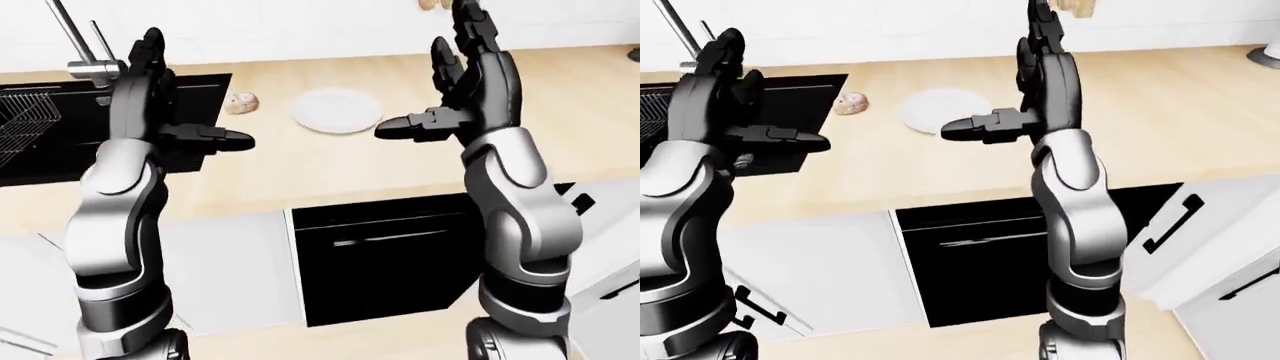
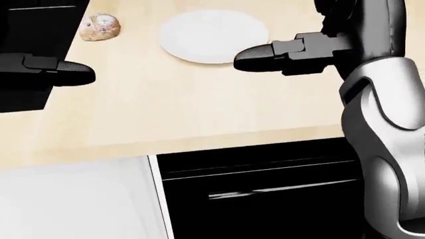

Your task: Place the pastries on the plates.

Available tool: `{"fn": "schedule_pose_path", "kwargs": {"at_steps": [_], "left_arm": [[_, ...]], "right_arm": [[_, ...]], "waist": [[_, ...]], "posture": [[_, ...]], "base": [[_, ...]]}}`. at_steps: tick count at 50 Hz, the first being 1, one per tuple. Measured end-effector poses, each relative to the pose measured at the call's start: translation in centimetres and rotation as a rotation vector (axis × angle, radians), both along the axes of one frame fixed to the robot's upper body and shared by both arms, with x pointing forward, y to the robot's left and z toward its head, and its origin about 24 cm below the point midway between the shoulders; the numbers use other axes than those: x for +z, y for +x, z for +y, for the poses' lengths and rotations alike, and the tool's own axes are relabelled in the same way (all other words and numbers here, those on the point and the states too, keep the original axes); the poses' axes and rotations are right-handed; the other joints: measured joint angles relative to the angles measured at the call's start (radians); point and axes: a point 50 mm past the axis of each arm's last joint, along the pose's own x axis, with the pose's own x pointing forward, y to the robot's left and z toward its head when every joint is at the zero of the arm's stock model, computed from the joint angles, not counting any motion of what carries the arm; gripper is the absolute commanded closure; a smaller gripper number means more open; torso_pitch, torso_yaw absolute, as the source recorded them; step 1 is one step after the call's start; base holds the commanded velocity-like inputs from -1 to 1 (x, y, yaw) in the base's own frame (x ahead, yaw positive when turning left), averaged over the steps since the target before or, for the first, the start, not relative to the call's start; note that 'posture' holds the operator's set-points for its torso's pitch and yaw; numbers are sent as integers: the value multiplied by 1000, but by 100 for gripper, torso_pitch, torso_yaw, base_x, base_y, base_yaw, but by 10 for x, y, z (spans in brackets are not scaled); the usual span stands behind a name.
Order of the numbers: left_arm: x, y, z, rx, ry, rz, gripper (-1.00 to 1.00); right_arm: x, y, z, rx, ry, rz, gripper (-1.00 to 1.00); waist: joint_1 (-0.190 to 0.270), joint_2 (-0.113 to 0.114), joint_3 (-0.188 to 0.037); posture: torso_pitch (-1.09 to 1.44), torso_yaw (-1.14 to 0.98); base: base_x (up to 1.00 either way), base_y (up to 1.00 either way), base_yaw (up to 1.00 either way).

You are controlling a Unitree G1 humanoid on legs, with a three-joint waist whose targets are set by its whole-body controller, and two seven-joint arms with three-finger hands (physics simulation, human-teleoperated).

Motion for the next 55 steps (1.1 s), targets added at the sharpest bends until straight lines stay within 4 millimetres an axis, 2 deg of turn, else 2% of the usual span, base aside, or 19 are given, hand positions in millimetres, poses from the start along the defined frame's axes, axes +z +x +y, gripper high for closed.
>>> {"fn": "schedule_pose_path", "kwargs": {"at_steps": [3,6,9,12,14,17,19,21,23,26,28,30,32,33,36,39,45,55], "left_arm": [[8,-3,-5,-29,12,-32,-100],[19,-6,-7,-39,24,-84,-100],[19,-4,-3,-17,22,-79,-100],[11,-2,0,9,15,-43,-100],[10,-1,-1,8,16,-37,-100],[11,-2,-4,-4,24,-47,-100],[11,-2,-3,-1,24,-49,-100],[12,-2,-2,3,24,-53,-100],[11,-3,-5,-11,24,-56,-100],[7,-1,-10,-40,28,-37,-100],[3,0,-8,-37,24,-17,-100],[3,0,-5,-24,20,-12,-100],[6,-2,-4,-15,23,-27,-100],[9,-3,-3,-12,25,-40,-100],[10,-5,-1,2,28,-55,-100],[7,-4,1,15,25,-35,-100],[9,0,-1,-5,31,-14,-100],[32,18,0,-34,80,12,-100]], "right_arm": [[8,-4,-7,-29,11,-38,-100],[13,-7,-9,-40,23,-80,-100],[10,-7,-4,-15,19,-70,-100],[5,-7,0,18,10,-56,-100],[4,-8,-1,18,12,-53,-100],[3,-10,-5,5,19,-57,-100],[3,-10,-4,4,21,-59,-100],[4,-9,-4,5,22,-60,-100],[4,-9,-7,-13,22,-60,-100],[0,-6,-14,-53,34,-34,-100],[-2,-5,-14,-56,33,-17,-100],[-1,-5,-11,-47,29,-17,-100],[3,-7,-10,-38,27,-33,-100],[6,-7,-10,-35,27,-45,-100],[3,-8,-6,-18,29,-45,-100],[2,-7,-4,-5,26,-33,-100],[2,-8,-7,-16,29,-44,-100],[0,-7,-9,-23,32,-39,-100]], "waist": [[-18,37,-21],[-25,68,-20],[-14,57,-11],[-6,77,-8],[-5,69,-9],[1,41,-3],[8,18,-4],[11,-16,-10],[-2,-9,0],[-5,-27,27],[-3,-19,35],[-7,-3,36],[-15,24,25],[-17,46,14],[-12,23,4],[-3,11,-7],[-9,11,-11],[-11,16,-6]], "posture": [[0,0],[0,0],[0,0],[0,0],[0,0],[0,0],[0,0],[0,0],[0,0],[0,0],[0,0],[0,0],[0,0],[0,0],[0,0],[0,0],[0,0],[0,0]], "base": [[11,0,0],[19,0,0],[32,0,0],[33,0,0],[34,0,0],[33,0,0],[33,0,0],[25,0,0],[0,0,0],[0,0,0],[0,0,0],[0,0,0],[0,0,0],[0,0,0],[0,0,0],[0,0,0],[0,0,0],[0,0,0]]}}
